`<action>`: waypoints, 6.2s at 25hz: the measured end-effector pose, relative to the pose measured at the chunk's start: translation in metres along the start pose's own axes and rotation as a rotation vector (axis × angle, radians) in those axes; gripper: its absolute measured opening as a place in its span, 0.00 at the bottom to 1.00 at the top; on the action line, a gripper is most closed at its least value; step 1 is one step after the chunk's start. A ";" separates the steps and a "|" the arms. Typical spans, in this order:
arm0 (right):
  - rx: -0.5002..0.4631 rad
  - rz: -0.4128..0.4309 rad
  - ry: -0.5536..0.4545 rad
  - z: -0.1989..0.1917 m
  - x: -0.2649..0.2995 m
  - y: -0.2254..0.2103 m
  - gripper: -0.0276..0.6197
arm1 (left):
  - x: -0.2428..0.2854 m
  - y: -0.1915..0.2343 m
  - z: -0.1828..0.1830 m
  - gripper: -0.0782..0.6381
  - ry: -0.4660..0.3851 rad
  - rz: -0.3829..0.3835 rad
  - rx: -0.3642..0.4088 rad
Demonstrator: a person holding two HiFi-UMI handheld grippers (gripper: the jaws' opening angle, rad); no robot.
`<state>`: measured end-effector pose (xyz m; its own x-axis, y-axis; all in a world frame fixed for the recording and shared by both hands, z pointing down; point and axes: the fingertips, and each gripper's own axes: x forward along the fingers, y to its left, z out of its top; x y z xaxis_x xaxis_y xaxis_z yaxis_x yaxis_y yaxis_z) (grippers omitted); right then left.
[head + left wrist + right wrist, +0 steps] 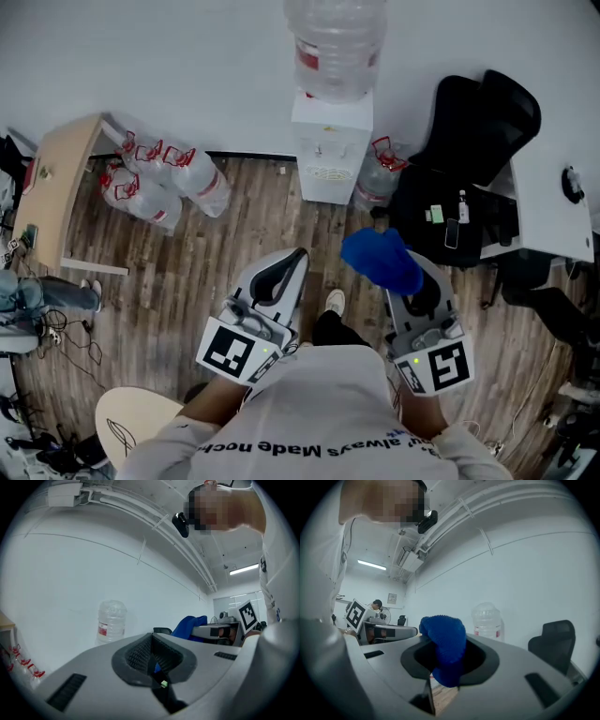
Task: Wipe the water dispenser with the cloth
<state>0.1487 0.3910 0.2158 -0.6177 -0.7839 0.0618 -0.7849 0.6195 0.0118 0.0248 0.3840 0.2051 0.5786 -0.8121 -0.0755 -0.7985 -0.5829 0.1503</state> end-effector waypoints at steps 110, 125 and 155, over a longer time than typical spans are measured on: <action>-0.149 -0.179 0.653 -0.336 0.616 -0.210 0.20 | 0.284 0.383 -0.027 0.14 0.092 -0.014 -0.054; -0.173 -0.133 0.657 -0.341 0.593 -0.193 0.20 | 0.274 0.375 -0.023 0.14 0.086 -0.024 -0.050; -0.125 -0.066 0.649 -0.340 0.556 -0.164 0.21 | 0.268 0.359 -0.018 0.14 0.070 -0.040 -0.040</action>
<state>-0.0498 -0.1319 0.5880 -0.3841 -0.6604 0.6453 -0.7843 0.6022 0.1494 -0.1038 -0.0423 0.2561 0.6209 -0.7838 -0.0133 -0.7684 -0.6118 0.1877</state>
